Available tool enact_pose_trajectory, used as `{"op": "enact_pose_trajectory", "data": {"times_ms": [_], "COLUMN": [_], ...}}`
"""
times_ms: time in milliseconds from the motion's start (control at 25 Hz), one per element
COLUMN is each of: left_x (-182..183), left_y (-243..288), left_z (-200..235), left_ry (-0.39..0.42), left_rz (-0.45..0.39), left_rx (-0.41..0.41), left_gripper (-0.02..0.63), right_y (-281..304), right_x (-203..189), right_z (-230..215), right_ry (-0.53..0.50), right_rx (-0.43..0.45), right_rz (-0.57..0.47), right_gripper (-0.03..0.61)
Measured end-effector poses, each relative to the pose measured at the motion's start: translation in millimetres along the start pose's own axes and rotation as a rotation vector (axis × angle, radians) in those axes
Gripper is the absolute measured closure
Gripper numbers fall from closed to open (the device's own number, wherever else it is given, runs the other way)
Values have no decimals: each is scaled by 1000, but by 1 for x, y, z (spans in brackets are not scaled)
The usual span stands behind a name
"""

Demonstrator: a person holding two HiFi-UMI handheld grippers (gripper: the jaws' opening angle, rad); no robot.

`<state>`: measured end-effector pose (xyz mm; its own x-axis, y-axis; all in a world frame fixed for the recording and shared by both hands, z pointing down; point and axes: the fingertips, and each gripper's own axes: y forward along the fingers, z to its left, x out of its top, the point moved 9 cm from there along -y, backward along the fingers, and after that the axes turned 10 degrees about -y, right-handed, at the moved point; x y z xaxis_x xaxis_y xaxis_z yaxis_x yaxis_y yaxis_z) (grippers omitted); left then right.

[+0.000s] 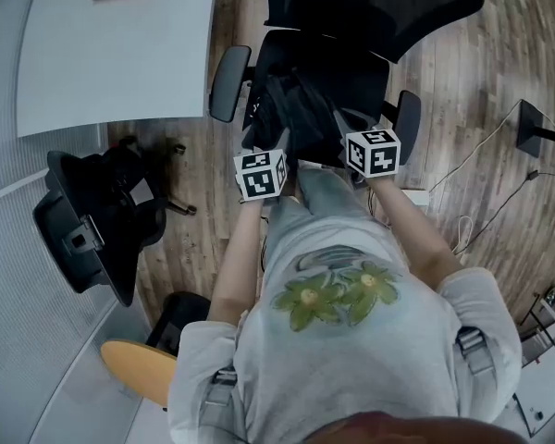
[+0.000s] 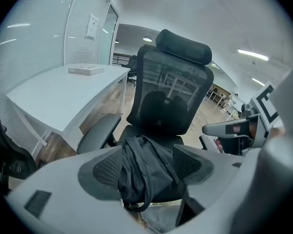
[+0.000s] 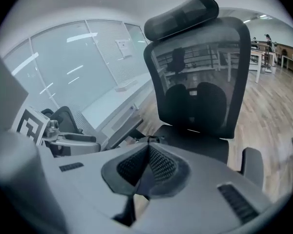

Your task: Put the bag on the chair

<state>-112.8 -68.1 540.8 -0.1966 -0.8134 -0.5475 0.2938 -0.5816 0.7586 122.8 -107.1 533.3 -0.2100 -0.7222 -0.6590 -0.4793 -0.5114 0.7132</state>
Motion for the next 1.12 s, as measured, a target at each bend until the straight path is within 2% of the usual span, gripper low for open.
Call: {"op": "enact_pose_trajectory", "data": {"times_ms": [160, 280, 400, 480, 520, 800, 1120], "left_x": [8, 13, 15, 16, 16, 15, 15], "left_y": [-17, -28, -38, -45, -49, -64, -75], "left_z": [-9, -12, -17, -21, -23, -39, -44], "left_ry": [20, 43, 65, 77, 85, 187, 210], "left_rz": [-20, -39, -58, -69, -72, -64, -61], "left_rx": [-24, -22, -19, -18, -19, -45, -52], "left_gripper": [295, 396, 429, 516, 528, 571, 589], "right_y": [-18, -27, -35, -39, -41, -54, -68], "right_x": [7, 13, 17, 17, 17, 15, 15], "right_z": [14, 24, 31, 35, 37, 44, 45], "right_ry": [-76, -96, -104, -111, -116, -135, -134], "right_rx": [23, 33, 48, 58, 63, 87, 89], "right_rz": [-22, -45, -62, -68, -71, -77, -91], "right_gripper": [569, 569, 569, 569, 569, 569, 569]}}
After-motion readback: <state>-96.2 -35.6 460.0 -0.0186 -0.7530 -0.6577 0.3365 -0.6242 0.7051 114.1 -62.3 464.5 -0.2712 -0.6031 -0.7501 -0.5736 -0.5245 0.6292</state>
